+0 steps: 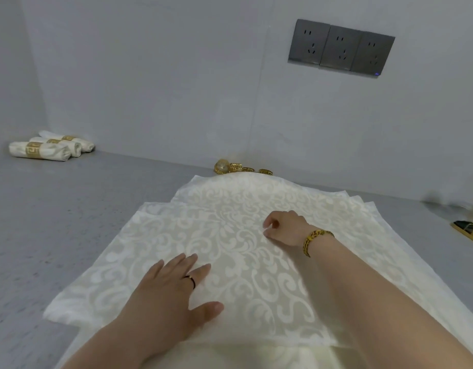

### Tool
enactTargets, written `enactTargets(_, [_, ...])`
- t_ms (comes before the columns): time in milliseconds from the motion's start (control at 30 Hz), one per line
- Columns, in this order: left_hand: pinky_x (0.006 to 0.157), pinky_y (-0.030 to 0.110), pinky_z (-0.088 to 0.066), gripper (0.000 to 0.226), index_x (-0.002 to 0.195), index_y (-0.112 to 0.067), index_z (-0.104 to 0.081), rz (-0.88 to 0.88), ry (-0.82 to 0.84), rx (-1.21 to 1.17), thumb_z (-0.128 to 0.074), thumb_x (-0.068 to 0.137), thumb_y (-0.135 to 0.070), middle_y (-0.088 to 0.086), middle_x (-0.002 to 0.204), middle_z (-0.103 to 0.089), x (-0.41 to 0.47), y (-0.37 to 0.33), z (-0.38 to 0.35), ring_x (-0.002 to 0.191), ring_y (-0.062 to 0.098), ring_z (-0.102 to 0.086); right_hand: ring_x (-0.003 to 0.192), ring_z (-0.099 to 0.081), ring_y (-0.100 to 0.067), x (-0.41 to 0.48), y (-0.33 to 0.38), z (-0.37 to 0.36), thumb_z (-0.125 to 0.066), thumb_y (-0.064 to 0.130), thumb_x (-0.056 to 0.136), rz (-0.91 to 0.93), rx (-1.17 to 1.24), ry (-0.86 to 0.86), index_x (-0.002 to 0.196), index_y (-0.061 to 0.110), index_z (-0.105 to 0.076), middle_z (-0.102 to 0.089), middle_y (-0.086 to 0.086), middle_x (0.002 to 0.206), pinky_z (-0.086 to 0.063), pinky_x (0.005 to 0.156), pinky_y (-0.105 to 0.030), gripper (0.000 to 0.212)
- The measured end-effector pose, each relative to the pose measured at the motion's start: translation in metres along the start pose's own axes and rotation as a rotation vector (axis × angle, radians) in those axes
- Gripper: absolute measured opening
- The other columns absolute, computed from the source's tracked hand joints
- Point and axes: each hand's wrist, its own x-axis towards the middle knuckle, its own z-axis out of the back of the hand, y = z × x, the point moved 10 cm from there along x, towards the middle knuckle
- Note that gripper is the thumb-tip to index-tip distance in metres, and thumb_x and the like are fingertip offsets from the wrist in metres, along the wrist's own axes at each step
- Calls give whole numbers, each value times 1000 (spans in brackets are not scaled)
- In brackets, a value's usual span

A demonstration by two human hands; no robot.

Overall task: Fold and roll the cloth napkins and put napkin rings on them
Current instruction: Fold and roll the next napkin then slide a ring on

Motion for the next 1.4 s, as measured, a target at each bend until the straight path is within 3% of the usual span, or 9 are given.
enactTargets(100, [110, 26, 12, 145, 144, -39, 8, -1, 39, 15, 40, 9, -79, -14, 153, 14, 2, -2, -3, 140, 4, 16, 99, -44, -18, 4, 3, -4, -48, 24, 91, 21, 42, 39, 71, 26, -46, -49, 11, 81, -30, 96, -29, 20])
enactTargets(200, [110, 27, 14, 142, 145, -37, 5, -16, -10, 93, 46, 14, -74, -16, 152, 12, 1, -6, 2, 141, 5, 13, 87, -44, -16, 11, 4, -2, -46, 19, 92, 32, 59, 5, 72, 22, -44, -45, 11, 74, -33, 83, -25, 21])
enactTargets(333, [95, 27, -25, 85, 104, -34, -69, -21, -124, 90, 10, 89, -59, -11, 114, -65, -3, -3, 23, 107, 7, -62, 84, -46, -18, 20, 10, 12, -41, 16, 93, 19, 36, -91, 87, 15, -44, -49, 3, 84, -36, 82, -28, 7])
enactTargets(433, [89, 27, -31, 76, 85, -31, -75, -104, -188, 68, -1, 97, -45, -13, 92, -72, -1, -12, 22, 92, 6, -68, 87, -43, -18, 25, 15, 17, -37, 16, 95, -17, -7, -119, 91, 16, -42, -52, -2, 99, -35, 93, -32, 6])
enactTargets(800, [89, 28, -30, 79, 88, -35, -74, -30, -95, 84, 4, 94, -49, -11, 96, -72, 7, -2, 4, 89, 4, -69, 109, -48, -26, 41, 16, 9, -34, 11, 93, -86, -233, -224, 116, 9, -48, -55, -8, 116, -32, 92, -31, 27])
enactTargets(967, [103, 17, 9, 144, 144, -41, -8, 8, -46, 62, 50, 16, -69, -24, 149, 3, 10, 0, 3, 141, -1, 3, 119, -41, -28, 25, 31, 9, -35, 13, 92, -59, -279, -261, 127, 9, -41, -45, -11, 128, -31, 99, -35, 36])
enactTargets(1133, [111, 21, 7, 115, 146, -36, -5, -28, -70, 22, 22, 38, -69, -15, 155, 4, 7, -7, 6, 141, 0, 7, 103, -49, -28, -27, 83, -17, -35, 11, 92, 165, -175, -266, 114, 6, -51, -54, -12, 114, -33, 85, -30, 27])
enactTargets(1233, [112, 22, 6, 113, 146, -35, -6, -22, -36, -12, 19, 40, -64, -14, 155, 4, 5, -7, 5, 141, 1, 7, 114, -44, -28, -65, 88, -40, -28, 30, 94, 257, -66, -172, 123, 6, -46, -48, -14, 128, -32, 99, -32, 42])
enactTargets(1400, [113, 24, 5, 151, 146, -33, -5, -5, 3, -9, 40, 10, -81, -12, 155, 3, 2, -7, 4, 142, 3, 7, 141, 1, -4, -124, 48, -53, -18, 75, 71, 308, 26, 12, 146, 25, -15, -6, 8, 155, 6, 109, -17, 90])
